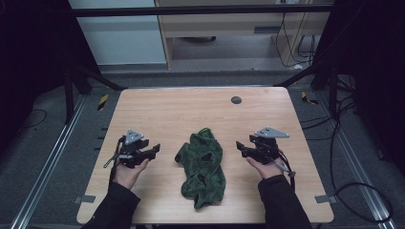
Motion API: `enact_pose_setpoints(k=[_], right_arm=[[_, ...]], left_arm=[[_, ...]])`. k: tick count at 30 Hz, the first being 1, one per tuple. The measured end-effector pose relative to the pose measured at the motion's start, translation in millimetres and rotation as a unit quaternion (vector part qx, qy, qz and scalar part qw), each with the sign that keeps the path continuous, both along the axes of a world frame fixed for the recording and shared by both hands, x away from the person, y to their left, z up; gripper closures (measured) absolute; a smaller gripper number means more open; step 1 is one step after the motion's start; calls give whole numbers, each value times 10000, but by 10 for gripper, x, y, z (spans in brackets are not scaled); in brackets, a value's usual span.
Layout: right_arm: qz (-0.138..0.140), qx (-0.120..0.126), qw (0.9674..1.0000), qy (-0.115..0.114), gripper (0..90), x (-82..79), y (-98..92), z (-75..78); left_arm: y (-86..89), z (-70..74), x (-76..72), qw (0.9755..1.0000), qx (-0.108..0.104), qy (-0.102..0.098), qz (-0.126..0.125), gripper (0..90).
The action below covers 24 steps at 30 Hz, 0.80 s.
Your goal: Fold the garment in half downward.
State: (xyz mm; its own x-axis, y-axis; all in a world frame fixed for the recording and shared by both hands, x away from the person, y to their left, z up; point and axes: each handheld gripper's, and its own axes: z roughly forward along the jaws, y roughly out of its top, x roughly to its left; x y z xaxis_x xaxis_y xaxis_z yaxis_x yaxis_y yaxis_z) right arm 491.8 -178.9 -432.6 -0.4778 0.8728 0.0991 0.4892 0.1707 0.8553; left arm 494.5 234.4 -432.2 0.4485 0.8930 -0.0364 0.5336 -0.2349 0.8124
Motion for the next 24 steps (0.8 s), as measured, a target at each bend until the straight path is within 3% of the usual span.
enact_pose_setpoints(k=[11, 18, 24], right_arm=[[93, 22, 10000, 10, 392, 137, 178, 67], [138, 60, 9999, 51, 418, 240, 283, 63], [198, 43, 9997, 153, 440, 315, 370, -2]], left_arm=[[-254, 120, 165, 9998, 93, -51, -181, 481], [-387, 53, 272, 9995, -4, 64, -296, 501], [-488, -51, 366, 9991, 73, 219, -355, 506]])
